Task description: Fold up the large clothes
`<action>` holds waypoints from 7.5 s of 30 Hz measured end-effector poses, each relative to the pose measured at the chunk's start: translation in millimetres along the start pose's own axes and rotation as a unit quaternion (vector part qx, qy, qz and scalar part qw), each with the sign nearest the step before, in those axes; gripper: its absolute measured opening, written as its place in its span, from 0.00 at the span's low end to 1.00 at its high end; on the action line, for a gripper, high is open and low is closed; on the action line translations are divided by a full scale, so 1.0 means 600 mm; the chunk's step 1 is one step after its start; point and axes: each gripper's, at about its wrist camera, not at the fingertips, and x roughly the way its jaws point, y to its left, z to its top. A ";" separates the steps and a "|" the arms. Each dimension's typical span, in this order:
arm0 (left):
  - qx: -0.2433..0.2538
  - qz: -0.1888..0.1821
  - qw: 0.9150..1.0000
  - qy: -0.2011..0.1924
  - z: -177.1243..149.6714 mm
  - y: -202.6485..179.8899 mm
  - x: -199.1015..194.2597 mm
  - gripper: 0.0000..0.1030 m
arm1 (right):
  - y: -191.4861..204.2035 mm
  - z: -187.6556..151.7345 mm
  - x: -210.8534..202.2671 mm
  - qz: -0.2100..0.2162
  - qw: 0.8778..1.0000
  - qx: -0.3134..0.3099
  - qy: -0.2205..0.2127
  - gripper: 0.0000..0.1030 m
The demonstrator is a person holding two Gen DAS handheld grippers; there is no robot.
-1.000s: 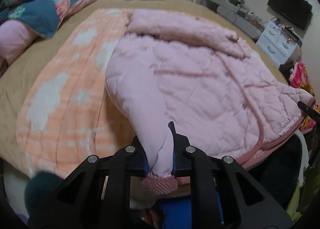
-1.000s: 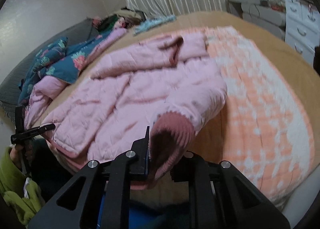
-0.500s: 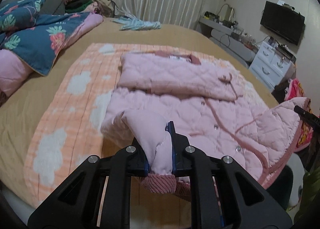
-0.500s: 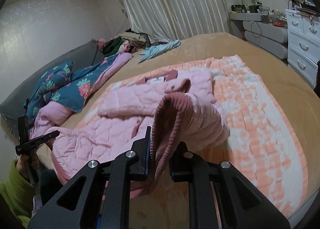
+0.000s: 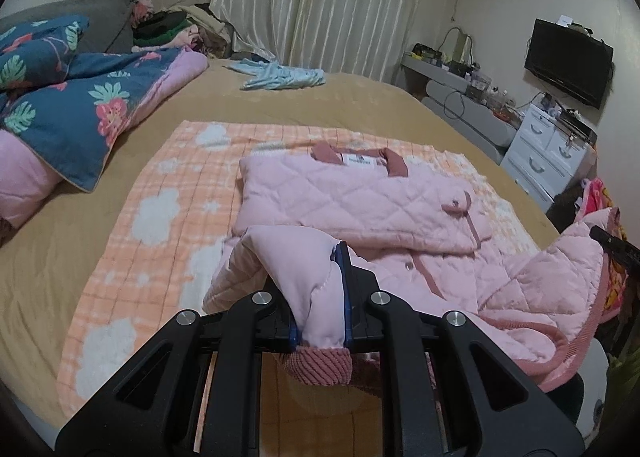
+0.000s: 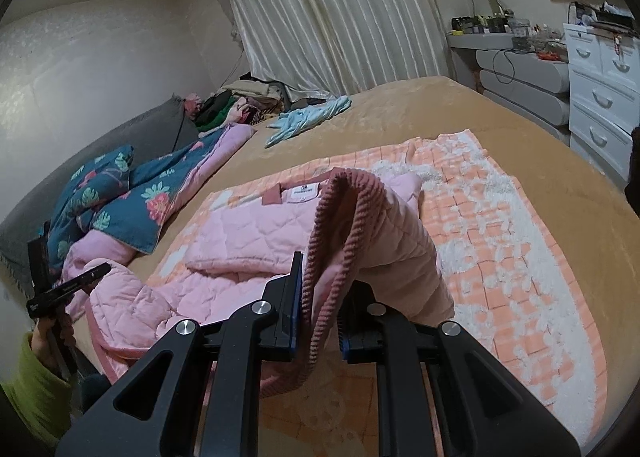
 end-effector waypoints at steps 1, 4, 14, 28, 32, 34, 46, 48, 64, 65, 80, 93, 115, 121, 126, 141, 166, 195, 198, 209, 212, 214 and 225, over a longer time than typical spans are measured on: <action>0.000 0.003 1.000 -0.003 0.009 -0.001 0.003 0.08 | -0.001 0.004 0.002 -0.001 1.000 0.001 -0.002 0.13; 0.000 0.008 1.000 -0.009 0.025 -0.002 0.009 0.08 | -0.005 0.016 0.008 -0.003 1.000 0.007 -0.005 0.13; 0.000 0.026 0.999 -0.025 0.085 -0.003 0.037 0.08 | -0.014 0.064 0.033 -0.018 1.000 0.009 -0.011 0.13; 0.011 0.059 0.998 -0.026 0.153 -0.001 0.089 0.08 | -0.044 0.136 0.092 -0.018 0.999 0.039 0.009 0.13; 0.013 0.065 0.998 -0.024 0.159 0.002 0.104 0.08 | -0.049 0.147 0.108 -0.020 0.999 0.045 0.013 0.13; 0.012 0.068 0.997 -0.022 0.163 0.005 0.113 0.08 | -0.051 0.153 0.118 -0.021 0.999 0.048 0.014 0.13; -0.002 0.082 0.997 -0.004 0.178 0.026 0.181 0.09 | -0.084 0.181 0.176 0.013 0.995 0.092 0.031 0.23; -0.006 0.082 0.997 -0.002 0.182 0.031 0.191 0.09 | -0.091 0.185 0.177 0.031 0.993 0.106 0.027 0.34; -0.025 0.095 0.995 0.020 0.191 0.060 0.259 0.11 | -0.132 0.065 0.163 -0.052 0.996 0.068 -0.037 0.87; -0.026 0.096 0.995 0.020 0.191 0.061 0.262 0.11 | -0.133 0.051 0.181 -0.064 0.996 0.061 -0.028 0.87; -0.050 0.081 0.995 0.024 0.196 0.064 0.279 0.22 | -0.142 0.003 0.279 -0.099 0.994 0.031 0.023 0.87; -0.016 0.073 0.997 -0.035 0.211 0.026 0.210 0.84 | -0.134 -0.003 0.293 -0.098 0.994 0.018 0.038 0.87; -0.103 0.027 0.992 0.069 -0.021 0.133 0.291 0.73 | -0.145 -0.001 0.331 -0.128 0.990 -0.026 0.044 0.85; -0.047 0.056 0.996 0.045 0.031 0.086 0.294 0.22 | -0.111 0.017 0.349 -0.145 0.986 -0.073 0.042 0.26; -0.035 0.078 0.996 0.018 0.093 0.077 0.308 0.21 | -0.097 0.047 0.352 -0.173 0.982 -0.075 0.007 0.22; -0.013 0.136 0.990 0.047 0.120 0.070 0.408 0.21 | -0.144 0.052 0.468 -0.205 0.975 -0.068 0.044 0.22; -0.048 0.120 0.991 0.047 0.081 0.056 0.302 0.91 | -0.108 0.040 0.301 -0.143 0.989 0.036 0.013 0.96; -0.081 0.084 0.989 0.088 -0.068 0.014 0.219 0.91 | -0.078 -0.093 0.229 -0.144 0.982 0.116 0.036 0.96; -0.090 0.083 0.988 0.095 -0.071 0.018 0.232 0.91 | -0.082 -0.094 0.238 -0.146 0.982 0.117 0.037 0.96; -0.176 0.052 0.978 0.102 -0.032 0.051 0.294 0.91 | -0.105 -0.084 0.302 -0.146 0.979 0.126 0.066 0.96; -0.220 0.024 0.970 0.105 -0.022 0.067 0.313 0.91 | -0.108 -0.080 0.319 -0.144 0.979 0.127 0.072 0.96; -0.256 0.007 0.961 0.108 -0.019 0.080 0.330 0.91 | -0.114 -0.079 0.330 -0.136 0.978 0.137 0.079 0.96; -0.355 -0.018 0.930 0.093 -0.015 0.118 0.401 0.92 | -0.156 -0.055 0.386 -0.083 0.973 0.199 0.085 0.96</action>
